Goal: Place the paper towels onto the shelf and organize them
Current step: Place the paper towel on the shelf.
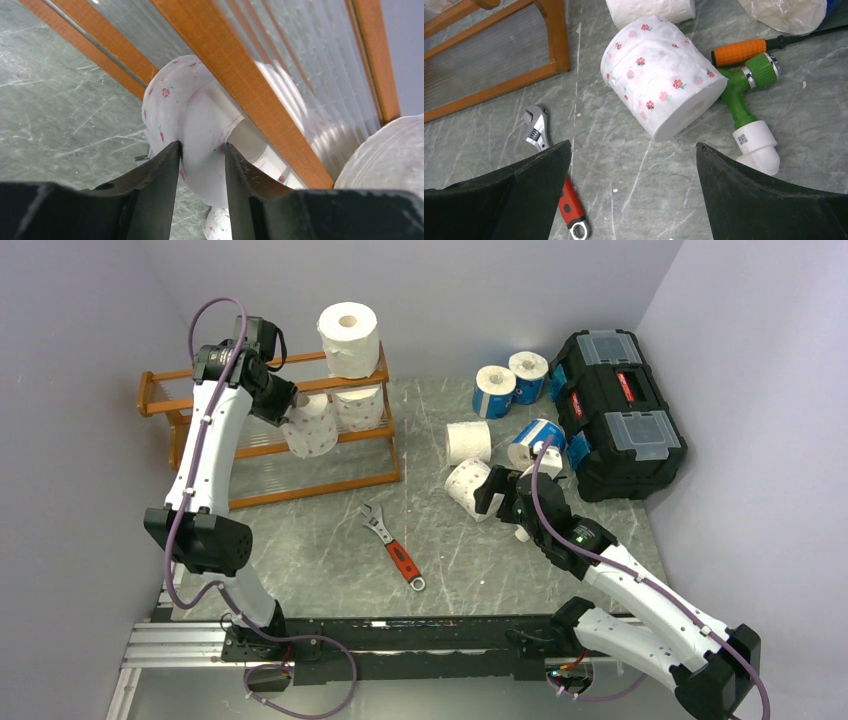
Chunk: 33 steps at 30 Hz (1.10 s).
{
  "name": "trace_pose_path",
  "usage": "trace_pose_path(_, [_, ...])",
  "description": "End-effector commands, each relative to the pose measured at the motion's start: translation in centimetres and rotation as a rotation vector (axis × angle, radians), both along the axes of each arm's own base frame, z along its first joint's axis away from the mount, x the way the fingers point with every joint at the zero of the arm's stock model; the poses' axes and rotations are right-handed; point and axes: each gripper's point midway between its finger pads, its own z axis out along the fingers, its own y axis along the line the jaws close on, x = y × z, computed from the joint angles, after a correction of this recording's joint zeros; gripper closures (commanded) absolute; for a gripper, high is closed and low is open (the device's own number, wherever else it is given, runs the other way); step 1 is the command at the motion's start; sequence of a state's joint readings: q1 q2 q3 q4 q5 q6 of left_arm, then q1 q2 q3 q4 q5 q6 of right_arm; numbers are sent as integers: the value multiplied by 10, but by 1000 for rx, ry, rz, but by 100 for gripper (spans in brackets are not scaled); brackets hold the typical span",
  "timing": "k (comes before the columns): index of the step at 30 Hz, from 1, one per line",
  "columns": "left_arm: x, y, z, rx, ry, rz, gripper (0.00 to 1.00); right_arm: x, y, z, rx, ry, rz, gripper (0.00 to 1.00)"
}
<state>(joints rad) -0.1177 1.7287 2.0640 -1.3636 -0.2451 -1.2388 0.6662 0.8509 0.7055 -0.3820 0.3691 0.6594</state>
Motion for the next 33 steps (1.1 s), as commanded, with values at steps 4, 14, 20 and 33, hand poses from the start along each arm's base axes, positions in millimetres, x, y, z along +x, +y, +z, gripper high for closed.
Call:
trace_pose_path(4, [2,-7,24,-25,-104,-42,56,3,-3,2,12,-14,-29,3])
trace_pose_path(14, [-10,-6,42,-17,-157,-66,50,3,-2,3,18,-12,-25,3])
trace_pose_path(20, [-20,-3,56,6,-194,-97,46,3,-1,4,22,-10,-21,3])
trace_pose_path(33, [-70,-7,51,400,-676,-591,4,1,-5,-7,-8,1,-27,3])
